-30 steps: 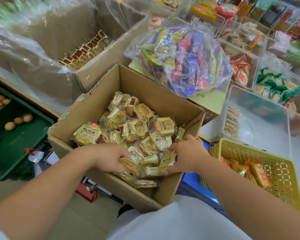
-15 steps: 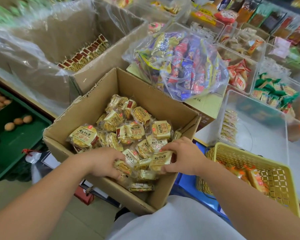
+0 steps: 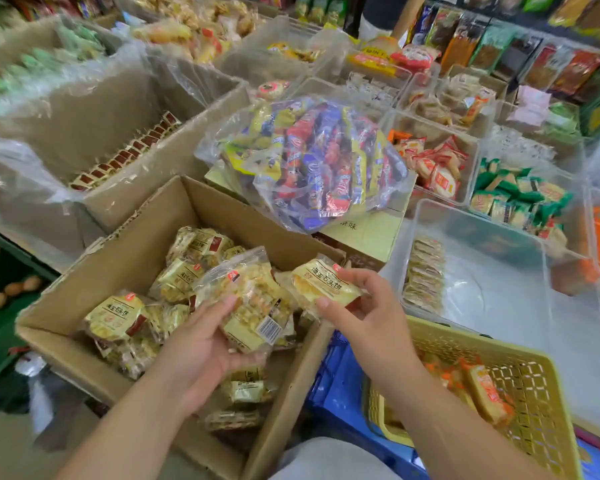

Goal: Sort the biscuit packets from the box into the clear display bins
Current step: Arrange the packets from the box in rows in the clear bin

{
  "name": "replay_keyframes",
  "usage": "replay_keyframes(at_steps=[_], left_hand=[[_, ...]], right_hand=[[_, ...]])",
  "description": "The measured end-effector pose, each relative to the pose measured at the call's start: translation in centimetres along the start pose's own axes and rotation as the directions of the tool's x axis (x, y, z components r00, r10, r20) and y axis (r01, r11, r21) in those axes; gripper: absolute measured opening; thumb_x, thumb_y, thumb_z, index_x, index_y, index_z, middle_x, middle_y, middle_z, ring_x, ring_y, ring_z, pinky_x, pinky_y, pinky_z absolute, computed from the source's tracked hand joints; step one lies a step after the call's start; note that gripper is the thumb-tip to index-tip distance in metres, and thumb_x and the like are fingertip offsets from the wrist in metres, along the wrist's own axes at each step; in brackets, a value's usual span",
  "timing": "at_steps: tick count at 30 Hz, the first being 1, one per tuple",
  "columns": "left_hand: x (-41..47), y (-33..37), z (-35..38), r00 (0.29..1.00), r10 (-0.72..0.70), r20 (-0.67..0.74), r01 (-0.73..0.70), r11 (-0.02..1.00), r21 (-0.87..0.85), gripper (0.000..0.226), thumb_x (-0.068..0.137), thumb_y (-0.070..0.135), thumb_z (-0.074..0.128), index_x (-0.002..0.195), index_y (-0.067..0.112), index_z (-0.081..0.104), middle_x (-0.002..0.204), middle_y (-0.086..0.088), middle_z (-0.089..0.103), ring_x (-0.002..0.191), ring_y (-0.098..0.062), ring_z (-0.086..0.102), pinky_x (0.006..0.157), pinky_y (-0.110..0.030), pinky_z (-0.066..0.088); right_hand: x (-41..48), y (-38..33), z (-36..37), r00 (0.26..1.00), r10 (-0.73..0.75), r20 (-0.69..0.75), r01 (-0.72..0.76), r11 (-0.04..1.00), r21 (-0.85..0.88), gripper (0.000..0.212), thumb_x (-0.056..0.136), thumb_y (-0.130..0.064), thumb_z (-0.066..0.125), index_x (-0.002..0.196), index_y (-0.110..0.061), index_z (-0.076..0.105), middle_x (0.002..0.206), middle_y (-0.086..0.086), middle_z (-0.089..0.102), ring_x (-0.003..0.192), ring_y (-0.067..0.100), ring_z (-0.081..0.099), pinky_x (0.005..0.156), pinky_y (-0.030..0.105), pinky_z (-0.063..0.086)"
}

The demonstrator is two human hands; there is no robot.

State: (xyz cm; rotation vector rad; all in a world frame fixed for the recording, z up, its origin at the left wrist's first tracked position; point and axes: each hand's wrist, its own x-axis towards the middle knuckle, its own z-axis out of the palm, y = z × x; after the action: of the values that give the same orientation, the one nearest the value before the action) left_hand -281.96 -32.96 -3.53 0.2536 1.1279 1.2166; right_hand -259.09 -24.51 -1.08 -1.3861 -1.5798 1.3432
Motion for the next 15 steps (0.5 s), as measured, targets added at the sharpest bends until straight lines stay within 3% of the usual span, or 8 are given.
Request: replay_keyframes(at_steps=[4, 7, 9, 12, 15], left_hand=[[1.6, -2.3, 7.0, 1.000, -0.001, 0.027, 0.004, 0.994, -0.106, 0.034, 0.093, 0.046, 0.064, 0.123, 0.032, 0.072, 0.131, -0.012, 0.071, 0.116, -0.035, 0.070, 0.082, -0.053, 0.059], [3.2, -3.3, 10.8, 1.000, 0.008, 0.006, -0.007, 0.994, -0.108, 0.031, 0.096, 0.045, 0.060, 0.119, 0.031, 0.074, 0.131, -0.013, 0.071, 0.117, -0.036, 0.070, 0.085, -0.055, 0.059], [4.4, -4.0, 12.8, 1.000, 0.006, 0.010, -0.005, 0.998, -0.068, 0.030, 0.096, 0.044, 0.061, 0.118, 0.030, 0.075, 0.130, -0.013, 0.071, 0.115, -0.036, 0.071, 0.085, -0.057, 0.059], [5.9, -5.1, 15.7, 0.999, -0.042, 0.009, 0.042, 0.999, 0.004, 0.030, 0.096, 0.045, 0.062, 0.115, 0.028, 0.077, 0.127, -0.016, 0.072, 0.105, -0.037, 0.074, 0.078, -0.052, 0.060], [7.6, -6.4, 18.6, 0.996, -0.087, -0.015, 0.088, 0.995, 0.037, 0.035, 0.092, 0.048, 0.061, 0.115, 0.029, 0.077, 0.125, -0.016, 0.073, 0.099, -0.034, 0.074, 0.073, -0.049, 0.061]], right_hand=[[-0.1, 1.1, -3.1, 1.000, -0.001, -0.005, 0.001, 1.000, 0.022, 0.068, 0.068, -0.062, 0.085, 0.127, -0.047, 0.055, 0.128, -0.009, 0.060, 0.108, 0.011, 0.065, 0.090, 0.039, 0.058], [0.3, 2.5, -6.6, 0.994, -0.069, 0.086, 0.072, 0.997, -0.029, 0.089, 0.060, -0.064, 0.089, 0.138, -0.047, 0.050, 0.131, -0.018, 0.048, 0.121, 0.004, 0.056, 0.102, 0.027, 0.050], [0.8, 3.7, -8.9, 0.981, -0.121, 0.149, 0.139, 0.983, -0.116, 0.086, 0.065, -0.050, 0.091, 0.140, -0.048, 0.050, 0.126, -0.024, 0.044, 0.119, 0.000, 0.053, 0.104, 0.017, 0.044], [1.9, 5.8, -11.7, 0.967, -0.239, 0.092, 0.253, 0.946, -0.205, 0.073, 0.076, -0.011, 0.086, 0.131, -0.048, 0.056, 0.115, -0.031, 0.043, 0.102, 0.001, 0.059, 0.094, 0.008, 0.042], [3.5, 7.4, -14.2, 0.954, -0.297, 0.040, 0.299, 0.930, -0.215, 0.069, 0.078, -0.002, 0.077, 0.130, -0.044, 0.059, 0.112, -0.027, 0.046, 0.091, 0.003, 0.060, 0.088, 0.005, 0.042]])
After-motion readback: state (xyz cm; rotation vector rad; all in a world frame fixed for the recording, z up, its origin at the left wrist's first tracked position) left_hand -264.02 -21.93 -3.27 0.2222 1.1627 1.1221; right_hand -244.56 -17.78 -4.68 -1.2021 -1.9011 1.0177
